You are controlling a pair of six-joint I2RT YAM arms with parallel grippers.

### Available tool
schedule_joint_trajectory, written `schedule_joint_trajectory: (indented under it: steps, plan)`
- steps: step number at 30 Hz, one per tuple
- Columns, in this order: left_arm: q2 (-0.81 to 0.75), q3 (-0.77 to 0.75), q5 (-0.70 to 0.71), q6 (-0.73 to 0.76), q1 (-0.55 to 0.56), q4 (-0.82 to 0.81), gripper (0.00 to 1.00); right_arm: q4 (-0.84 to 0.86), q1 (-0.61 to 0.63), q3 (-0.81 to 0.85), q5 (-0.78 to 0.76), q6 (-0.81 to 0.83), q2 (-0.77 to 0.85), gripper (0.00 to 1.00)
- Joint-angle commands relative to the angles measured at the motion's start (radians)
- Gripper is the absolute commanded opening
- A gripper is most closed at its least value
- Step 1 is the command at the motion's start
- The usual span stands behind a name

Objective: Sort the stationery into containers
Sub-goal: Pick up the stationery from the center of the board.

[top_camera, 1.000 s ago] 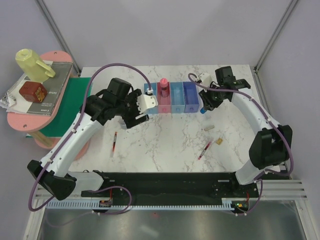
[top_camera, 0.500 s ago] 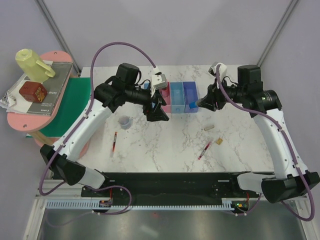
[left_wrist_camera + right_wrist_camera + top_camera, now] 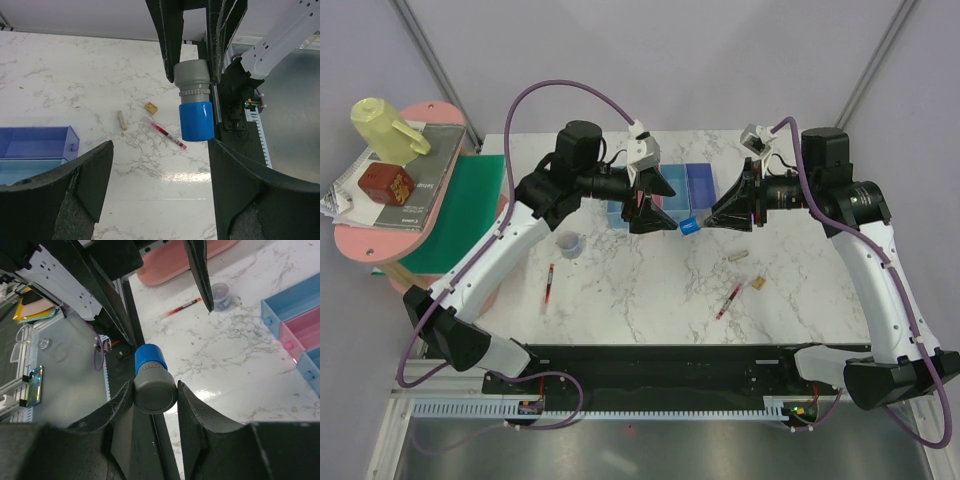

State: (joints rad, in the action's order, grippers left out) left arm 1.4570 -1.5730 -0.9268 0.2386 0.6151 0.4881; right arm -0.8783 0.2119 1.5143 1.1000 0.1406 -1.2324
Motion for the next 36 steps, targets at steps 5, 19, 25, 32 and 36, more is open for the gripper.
schedule_joint_trajectory:
  steps: [5, 19, 25, 32, 36]
  plan:
    - [0.005, 0.001, -0.052, -0.024, 0.029, -0.068, 0.84, 0.11, -0.003, 0.069, 0.15, -0.091, -0.027, 0.12]
    - [0.006, -0.021, -0.061, -0.016, 0.071, -0.06, 0.81, 0.163, -0.006, 0.125, 0.115, -0.105, -0.098, 0.06]
    - [0.019, -0.028, -0.043, -0.01, 0.089, -0.06, 0.76, 0.214, -0.008, 0.167, 0.119, -0.163, -0.122, 0.04]
    - [0.029, -0.041, -0.029, 0.001, 0.097, -0.059, 0.67, 0.223, -0.009, 0.164, 0.12, -0.168, -0.125, 0.04]
    - [0.032, -0.048, -0.023, 0.007, 0.1, -0.059, 0.59, 0.229, -0.009, 0.156, 0.12, -0.168, -0.121, 0.04]
